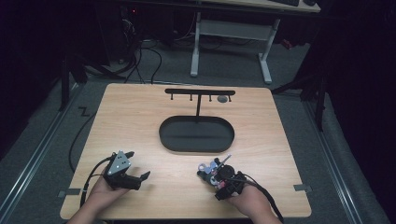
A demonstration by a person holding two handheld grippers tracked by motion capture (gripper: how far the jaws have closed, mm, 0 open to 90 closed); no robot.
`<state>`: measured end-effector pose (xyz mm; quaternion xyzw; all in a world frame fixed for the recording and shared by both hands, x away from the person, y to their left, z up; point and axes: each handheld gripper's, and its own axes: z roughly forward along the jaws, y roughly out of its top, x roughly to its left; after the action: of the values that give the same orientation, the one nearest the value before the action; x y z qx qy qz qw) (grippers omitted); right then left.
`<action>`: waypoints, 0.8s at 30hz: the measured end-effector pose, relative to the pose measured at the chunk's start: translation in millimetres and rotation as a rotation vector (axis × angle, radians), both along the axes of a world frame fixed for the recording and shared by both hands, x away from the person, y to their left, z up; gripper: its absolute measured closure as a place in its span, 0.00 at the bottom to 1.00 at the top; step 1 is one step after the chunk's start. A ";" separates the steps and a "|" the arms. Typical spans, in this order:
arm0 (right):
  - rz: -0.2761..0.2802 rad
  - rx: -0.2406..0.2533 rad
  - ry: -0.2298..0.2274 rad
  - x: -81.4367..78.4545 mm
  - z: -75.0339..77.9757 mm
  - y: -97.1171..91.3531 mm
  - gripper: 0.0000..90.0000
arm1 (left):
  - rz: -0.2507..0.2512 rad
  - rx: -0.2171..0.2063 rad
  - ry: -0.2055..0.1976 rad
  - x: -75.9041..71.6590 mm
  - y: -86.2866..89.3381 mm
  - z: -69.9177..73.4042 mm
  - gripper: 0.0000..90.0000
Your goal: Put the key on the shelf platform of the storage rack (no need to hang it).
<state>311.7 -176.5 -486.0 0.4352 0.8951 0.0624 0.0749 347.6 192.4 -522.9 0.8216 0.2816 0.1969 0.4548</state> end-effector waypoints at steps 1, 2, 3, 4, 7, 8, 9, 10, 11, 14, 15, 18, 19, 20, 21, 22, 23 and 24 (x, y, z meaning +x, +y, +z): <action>0.000 0.004 -0.004 -0.1 0.7 -0.1 0.45 | 0.000 0.000 0.000 0.0 0.0 0.0 0.04; 0.000 0.004 -0.008 -0.3 1.3 -0.2 0.48 | 0.000 0.000 0.000 0.1 0.1 0.0 0.04; -0.002 0.006 -0.015 -0.1 3.1 -0.6 0.50 | 0.000 -0.001 0.000 0.1 0.2 0.0 0.04; -0.002 0.006 -0.015 -0.1 3.1 -0.6 0.50 | 0.000 -0.001 0.000 0.1 0.2 0.0 0.04; -0.012 0.020 -0.010 -0.2 7.6 -1.1 0.51 | -0.001 0.001 0.001 -0.1 0.0 0.0 0.04; -0.012 0.020 -0.010 -0.2 7.6 -1.1 0.51 | -0.001 0.001 0.001 -0.1 0.0 0.0 0.04; -0.014 0.023 -0.011 -0.2 9.3 -1.4 0.51 | -0.001 0.001 0.000 -0.1 0.0 0.0 0.04; -0.018 0.030 -0.022 0.6 14.0 -2.9 0.51 | -0.001 0.000 0.000 -0.1 0.0 0.1 0.04; -0.023 0.034 -0.025 1.2 16.5 -3.7 0.51 | 0.000 0.000 0.000 0.0 0.0 0.0 0.04; -0.027 0.033 -0.033 2.6 21.8 -5.8 0.51 | -0.001 -0.001 0.000 -0.1 -0.1 0.0 0.04; -0.030 0.036 -0.036 3.2 23.8 -6.7 0.51 | -0.001 -0.001 -0.001 -0.1 -0.2 0.0 0.04; -0.038 0.038 -0.046 5.2 28.8 -9.1 0.51 | -0.002 -0.001 0.001 -0.1 0.0 0.0 0.04; -0.044 0.039 -0.047 6.8 31.0 -10.7 0.51 | -0.002 -0.001 0.000 -0.1 -0.1 0.0 0.04; -0.044 0.039 -0.047 6.8 31.0 -10.7 0.51 | -0.002 -0.001 0.000 -0.1 -0.1 0.0 0.04; -0.050 0.039 -0.053 9.5 33.3 -13.5 0.51 | -0.003 -0.002 0.000 0.0 -0.2 -0.1 0.04; -0.050 0.039 -0.053 9.5 33.3 -13.5 0.51 | -0.004 -0.003 -0.001 0.1 -0.3 -0.1 0.04; -0.054 0.043 -0.053 10.4 33.8 -14.4 0.51 | -0.005 -0.002 0.000 0.3 -0.5 -0.1 0.04; -0.062 0.043 -0.056 11.7 34.7 -15.7 0.51 | -0.006 -0.003 -0.001 0.7 -0.7 0.0 0.04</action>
<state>323.4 -192.1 -451.3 0.4624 0.8771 0.0914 0.0923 348.2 191.7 -522.9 0.8216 0.2794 0.1955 0.4569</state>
